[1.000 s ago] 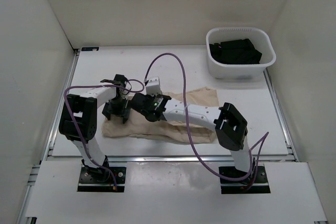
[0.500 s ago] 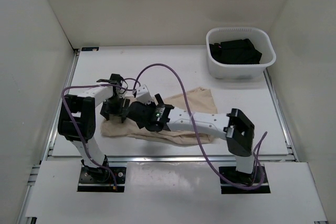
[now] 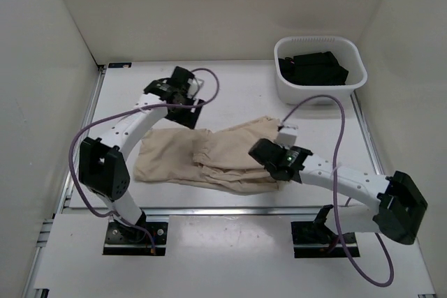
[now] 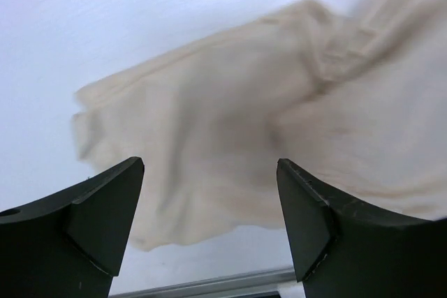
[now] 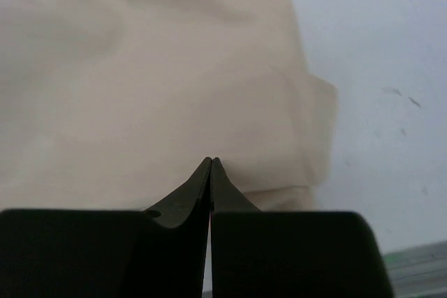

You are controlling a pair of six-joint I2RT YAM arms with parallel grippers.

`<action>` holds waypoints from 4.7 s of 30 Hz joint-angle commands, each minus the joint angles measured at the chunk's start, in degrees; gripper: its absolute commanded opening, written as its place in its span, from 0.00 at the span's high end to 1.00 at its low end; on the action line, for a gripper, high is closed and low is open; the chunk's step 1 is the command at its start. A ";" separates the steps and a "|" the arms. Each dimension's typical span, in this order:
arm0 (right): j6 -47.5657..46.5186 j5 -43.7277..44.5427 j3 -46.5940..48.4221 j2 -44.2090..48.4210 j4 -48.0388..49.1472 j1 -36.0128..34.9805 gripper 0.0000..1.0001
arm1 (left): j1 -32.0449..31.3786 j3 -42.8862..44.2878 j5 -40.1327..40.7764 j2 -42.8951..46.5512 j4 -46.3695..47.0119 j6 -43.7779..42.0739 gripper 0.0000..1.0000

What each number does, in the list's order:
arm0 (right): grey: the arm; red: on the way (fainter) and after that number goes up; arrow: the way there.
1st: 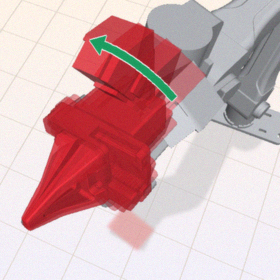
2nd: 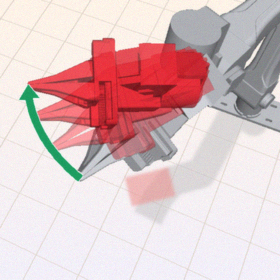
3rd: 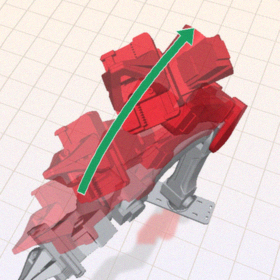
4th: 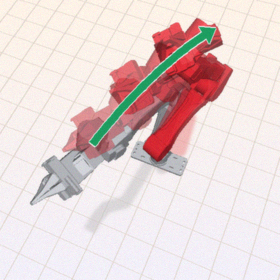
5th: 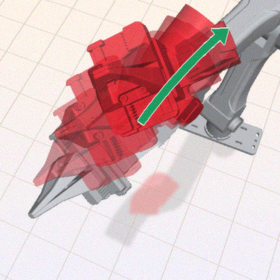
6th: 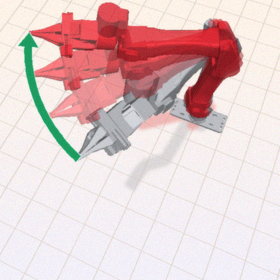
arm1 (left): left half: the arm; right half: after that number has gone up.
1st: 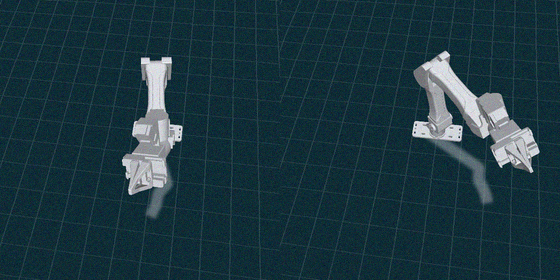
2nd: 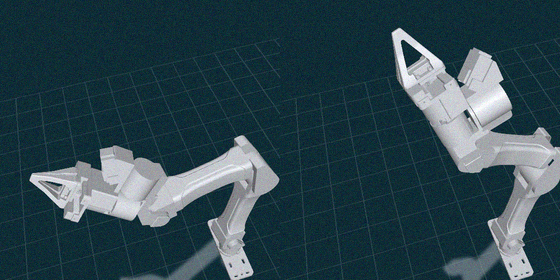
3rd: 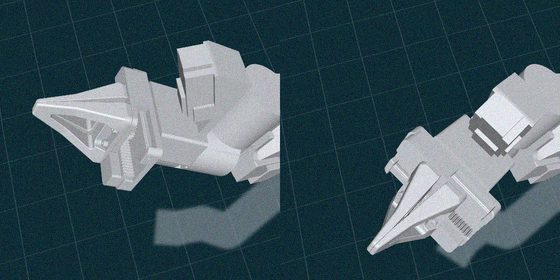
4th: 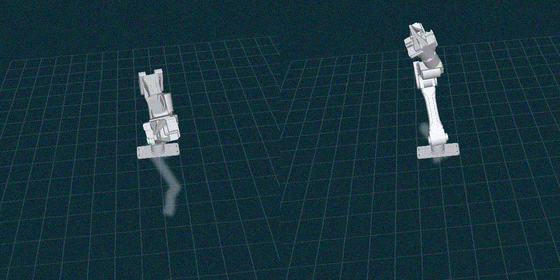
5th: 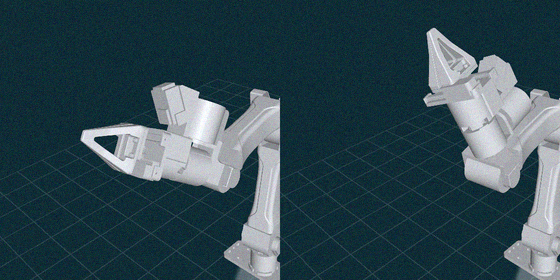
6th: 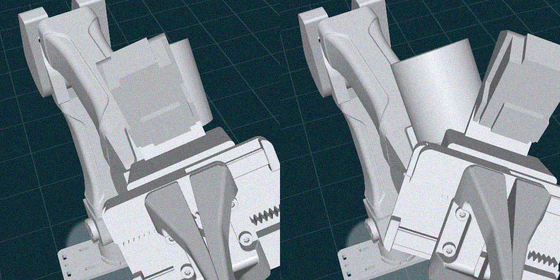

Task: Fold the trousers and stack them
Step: Fold the trousers

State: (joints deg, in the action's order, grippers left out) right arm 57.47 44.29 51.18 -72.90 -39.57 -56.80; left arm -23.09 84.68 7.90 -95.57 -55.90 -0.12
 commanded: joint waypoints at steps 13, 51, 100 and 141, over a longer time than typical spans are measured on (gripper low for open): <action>20.43 -6.15 -32.38 28.24 2.14 4.50 1.00 | -21.64 -12.17 0.01 -14.11 9.49 0.12 0.12; -15.81 -51.76 -25.51 0.39 29.47 41.06 0.91 | -24.46 -5.77 -1.92 -12.72 7.04 0.12 0.09; -6.32 -28.30 29.16 -14.82 -13.25 13.81 1.00 | -5.81 -18.06 -39.82 4.52 3.24 0.12 0.00; -11.41 -32.15 48.21 -33.25 0.10 2.75 1.00 | -0.47 11.82 -31.21 -30.47 6.94 0.12 0.84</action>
State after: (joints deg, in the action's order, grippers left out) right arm 49.50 18.41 94.26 -102.80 -44.49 -53.21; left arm -25.10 97.12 -25.39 -127.31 -48.42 0.71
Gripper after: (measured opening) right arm 0.081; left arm 0.163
